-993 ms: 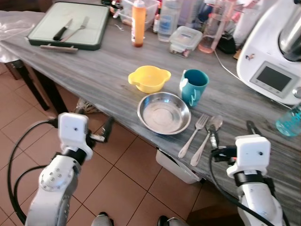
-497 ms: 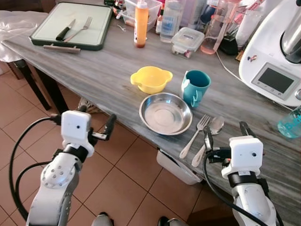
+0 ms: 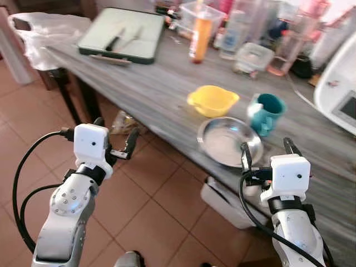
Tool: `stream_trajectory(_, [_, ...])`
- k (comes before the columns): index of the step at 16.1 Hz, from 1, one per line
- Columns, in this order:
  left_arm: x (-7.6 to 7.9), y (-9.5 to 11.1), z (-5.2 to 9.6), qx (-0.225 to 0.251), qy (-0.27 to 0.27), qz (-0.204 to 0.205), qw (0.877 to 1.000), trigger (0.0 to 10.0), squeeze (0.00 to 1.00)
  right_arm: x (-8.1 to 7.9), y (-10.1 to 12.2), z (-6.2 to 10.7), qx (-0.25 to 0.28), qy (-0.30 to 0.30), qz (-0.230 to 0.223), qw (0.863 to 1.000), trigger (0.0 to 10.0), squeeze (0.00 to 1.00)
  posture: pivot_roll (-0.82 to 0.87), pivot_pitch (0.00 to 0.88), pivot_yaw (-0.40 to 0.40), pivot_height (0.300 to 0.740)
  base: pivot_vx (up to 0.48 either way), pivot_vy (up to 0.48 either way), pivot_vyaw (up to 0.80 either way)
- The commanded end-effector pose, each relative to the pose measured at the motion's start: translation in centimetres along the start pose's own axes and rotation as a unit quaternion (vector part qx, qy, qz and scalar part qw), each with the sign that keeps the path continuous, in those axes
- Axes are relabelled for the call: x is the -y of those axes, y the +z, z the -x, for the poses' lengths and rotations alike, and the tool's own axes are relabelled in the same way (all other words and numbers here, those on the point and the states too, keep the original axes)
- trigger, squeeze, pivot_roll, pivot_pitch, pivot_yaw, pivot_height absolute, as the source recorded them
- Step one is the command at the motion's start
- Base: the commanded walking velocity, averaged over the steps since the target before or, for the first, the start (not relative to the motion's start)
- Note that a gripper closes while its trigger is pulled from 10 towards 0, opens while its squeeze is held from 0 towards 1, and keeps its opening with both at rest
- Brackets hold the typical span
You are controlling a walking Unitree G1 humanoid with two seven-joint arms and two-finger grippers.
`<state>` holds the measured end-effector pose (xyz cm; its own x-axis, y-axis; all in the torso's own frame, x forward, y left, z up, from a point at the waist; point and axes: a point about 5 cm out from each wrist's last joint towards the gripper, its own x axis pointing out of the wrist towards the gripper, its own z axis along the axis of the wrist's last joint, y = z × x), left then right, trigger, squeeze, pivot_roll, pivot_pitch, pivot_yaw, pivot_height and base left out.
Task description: Setting the table
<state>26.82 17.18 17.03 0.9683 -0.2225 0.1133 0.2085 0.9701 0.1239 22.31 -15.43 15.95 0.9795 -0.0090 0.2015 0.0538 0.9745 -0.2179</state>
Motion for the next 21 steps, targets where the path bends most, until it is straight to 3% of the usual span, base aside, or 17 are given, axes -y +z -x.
stream_trajectory(1, [0.28, 0.13, -0.17, 0.005, -0.006, -0.003, 1.000, 10.0, 0.00, 0.49, -0.35, 0.20, -0.006, -0.007, 0.007, 1.000, 10.0, 1.00, 0.22, 0.150, -0.089, 0.740, 0.000, 0.480, 0.00])
stream_trajectory(18, [1.25, -0.33, -0.31, 0.006, -0.004, -0.006, 1.000, 10.0, 0.00, 0.34, -0.25, -0.13, -0.002, -0.005, 0.003, 1.000, 10.0, 1.00, 0.22, 0.156, -0.093, 0.740, 0.000, 0.480, 0.00])
stream_trajectory(21, [0.99, -0.47, -0.67, 0.011, 0.016, -0.025, 0.999, 10.0, 0.00, 0.41, -0.53, -0.15, -0.009, -0.009, -0.002, 1.000, 10.0, 1.00, 0.22, 0.153, -0.092, 0.740, 0.000, 0.000, 0.00])
